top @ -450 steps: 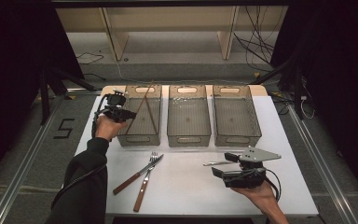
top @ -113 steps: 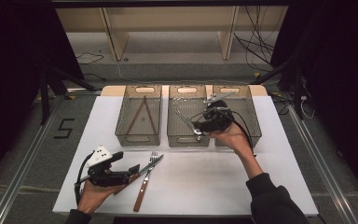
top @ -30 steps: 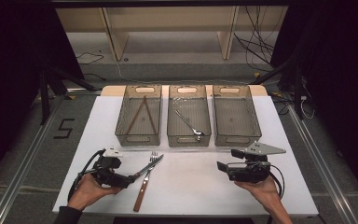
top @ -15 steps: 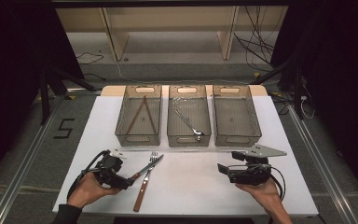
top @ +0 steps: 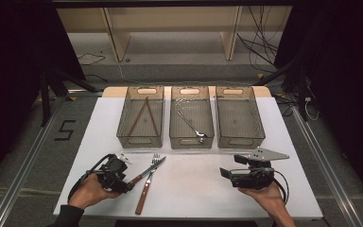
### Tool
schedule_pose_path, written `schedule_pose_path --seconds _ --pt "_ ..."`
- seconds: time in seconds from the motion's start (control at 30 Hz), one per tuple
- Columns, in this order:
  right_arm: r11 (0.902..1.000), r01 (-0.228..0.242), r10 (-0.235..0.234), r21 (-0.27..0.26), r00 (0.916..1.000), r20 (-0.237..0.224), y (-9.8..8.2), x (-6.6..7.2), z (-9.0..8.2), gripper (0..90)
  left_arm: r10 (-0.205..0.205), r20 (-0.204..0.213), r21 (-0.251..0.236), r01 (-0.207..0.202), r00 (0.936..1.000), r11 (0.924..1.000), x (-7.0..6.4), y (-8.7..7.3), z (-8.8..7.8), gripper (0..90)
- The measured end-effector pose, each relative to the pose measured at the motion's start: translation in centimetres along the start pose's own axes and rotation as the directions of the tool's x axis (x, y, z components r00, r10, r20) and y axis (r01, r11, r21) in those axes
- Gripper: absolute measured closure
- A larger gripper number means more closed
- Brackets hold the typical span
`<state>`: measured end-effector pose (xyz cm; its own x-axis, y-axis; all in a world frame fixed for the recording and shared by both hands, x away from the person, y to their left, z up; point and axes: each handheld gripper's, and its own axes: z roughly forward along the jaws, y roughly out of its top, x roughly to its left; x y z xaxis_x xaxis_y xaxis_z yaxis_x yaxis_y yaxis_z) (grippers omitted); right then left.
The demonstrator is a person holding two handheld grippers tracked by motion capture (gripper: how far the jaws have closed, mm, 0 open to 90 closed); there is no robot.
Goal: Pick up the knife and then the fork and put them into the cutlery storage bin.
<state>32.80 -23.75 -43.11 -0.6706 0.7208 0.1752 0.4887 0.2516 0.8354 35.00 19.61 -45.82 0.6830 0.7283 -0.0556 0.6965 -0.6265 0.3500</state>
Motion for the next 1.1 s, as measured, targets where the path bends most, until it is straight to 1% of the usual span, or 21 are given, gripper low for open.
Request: schedule_pose_path --seconds 0.03,0.1,0.17,0.23,0.37,0.43,0.5,0.6,0.77,0.9,1.0,1.03,1.1 --pt "1.0 0.0 0.0 -0.001 1.0 0.0 0.0 0.0 -0.01 23.6 0.008 -0.001 0.014 -0.008 1.0 0.9999 0.02 -0.01 0.05 47.6" --pt "1.0 0.0 0.0 -0.001 1.0 0.0 0.0 -0.01 -0.04 23.6 0.011 -0.01 0.03 -0.01 0.9999 0.9995 -0.02 -0.03 0.27 51.0" --pt "1.0 0.0 0.0 0.0 1.0 0.0 0.0 0.01 -0.05 23.7 0.019 -0.008 0.054 -0.019 0.9998 0.9984 -0.06 -0.01 0.43 54.0" --pt "1.0 0.0 0.0 0.002 1.0 0.0 0.0 0.06 -0.04 23.8 0.025 -0.01 0.068 -0.024 0.9996 0.9974 -0.1 0.05 0.55 56.2" --pt "1.0 0.005 -0.005 0.004 1.0 -0.001 0.01 0.08 0.05 24.1 0.021 -0.017 0.081 -0.02 0.9996 0.9965 -0.12 0.25 0.64 60.9" --pt "1.0 0.007 -0.007 0.006 1.0 -0.001 0.0 0.09 0.09 24.1 0.029 -0.02 0.086 -0.027 0.9994 0.9959 -0.07 0.36 0.67 62.6" --pt "0.9999 0.008 -0.008 0.009 1.0 -0.001 0.0 0.09 0.1 24.2 0.038 -0.029 0.091 -0.035 0.9988 0.9952 -0.22 0.46 0.68 64.5" --pt "0.9999 0.007 -0.007 0.009 1.0 0.0 0.0 0.08 0.09 24.3 0.053 -0.032 0.103 -0.05 0.9981 0.9934 -0.48 0.62 0.74 66.9" --pt "0.9999 0.009 -0.009 0.008 1.0 0.001 0.01 0.09 0.07 24.4 0.075 -0.023 0.107 -0.072 0.9969 0.9917 -0.61 0.75 0.78 72.9" --pt "0.9999 0.01 -0.01 0.007 0.9999 -0.001 0.03 0.12 0.04 24.5 0.084 -0.02 0.105 -0.081 0.9963 0.9911 -0.66 0.75 0.78 74.6" --pt "0.9999 0.01 -0.01 0.002 0.9999 0.0 0.04 0.1 0.02 24.6 0.09 -0.014 0.092 -0.088 0.9959 0.9919 -0.61 0.63 0.77 75.2" --pt "1.0 0.009 -0.009 0.002 1.0 0.0 0.04 0.1 0.01 24.6 0.097 -0.014 0.089 -0.095 0.9952 0.9915 -0.53 0.61 0.73 75.3" --pt "1.0 0.009 -0.009 0.002 1.0 -0.001 0.05 0.1 0.0 24.7 0.093 -0.011 0.077 -0.091 0.9957 0.9928 -0.49 0.57 0.76 75.5"
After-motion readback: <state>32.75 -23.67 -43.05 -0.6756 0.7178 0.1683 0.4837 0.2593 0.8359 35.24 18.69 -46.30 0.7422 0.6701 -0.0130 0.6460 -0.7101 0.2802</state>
